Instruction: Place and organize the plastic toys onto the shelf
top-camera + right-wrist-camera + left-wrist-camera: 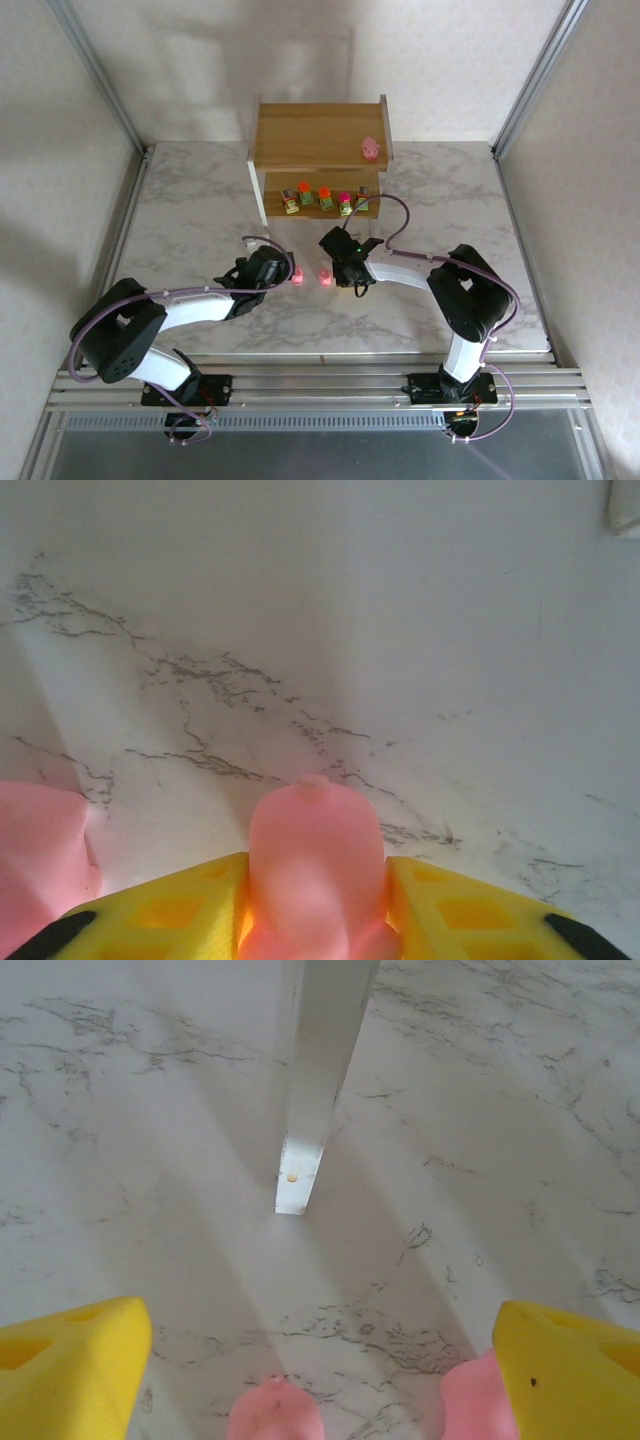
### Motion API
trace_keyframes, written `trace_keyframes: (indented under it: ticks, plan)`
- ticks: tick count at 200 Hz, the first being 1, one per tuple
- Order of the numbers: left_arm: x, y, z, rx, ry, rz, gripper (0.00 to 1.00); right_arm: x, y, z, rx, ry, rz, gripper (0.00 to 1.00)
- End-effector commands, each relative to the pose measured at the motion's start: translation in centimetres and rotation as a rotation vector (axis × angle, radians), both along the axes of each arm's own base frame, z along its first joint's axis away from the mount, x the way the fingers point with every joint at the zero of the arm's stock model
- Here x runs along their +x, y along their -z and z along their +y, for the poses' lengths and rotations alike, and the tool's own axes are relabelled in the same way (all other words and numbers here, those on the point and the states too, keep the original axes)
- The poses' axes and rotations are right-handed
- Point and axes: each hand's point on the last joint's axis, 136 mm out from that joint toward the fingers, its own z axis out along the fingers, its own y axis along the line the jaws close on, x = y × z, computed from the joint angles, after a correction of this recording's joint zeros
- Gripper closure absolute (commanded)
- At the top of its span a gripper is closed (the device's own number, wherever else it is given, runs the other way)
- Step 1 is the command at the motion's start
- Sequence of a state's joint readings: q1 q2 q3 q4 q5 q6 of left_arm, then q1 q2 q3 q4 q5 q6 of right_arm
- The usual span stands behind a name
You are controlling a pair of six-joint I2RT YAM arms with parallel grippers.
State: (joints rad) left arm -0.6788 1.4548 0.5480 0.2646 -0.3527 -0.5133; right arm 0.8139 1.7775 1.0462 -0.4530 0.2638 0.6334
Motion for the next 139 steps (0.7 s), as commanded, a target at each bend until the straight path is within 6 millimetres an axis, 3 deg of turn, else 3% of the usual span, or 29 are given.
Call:
trace_keyframes:
  ticks: [1,76,139]
  plan:
    - [0.3,0.0,-0.1,-0.017,-0.008,0.000,0.12,0.4,0.2,-0.2,-0.009,0.002,0.004,0.66]
    - [0.4,0.1,-0.4,-0.031,0.006,0.003,0.12,0.1,-2.9,-0.8,-0.001,-0.010,-0.062,0.70]
    - [0.3,-0.3,-0.7,-0.048,0.019,-0.008,0.12,-1.9,-8.6,-0.5,-0.007,-0.056,-0.154,0.70]
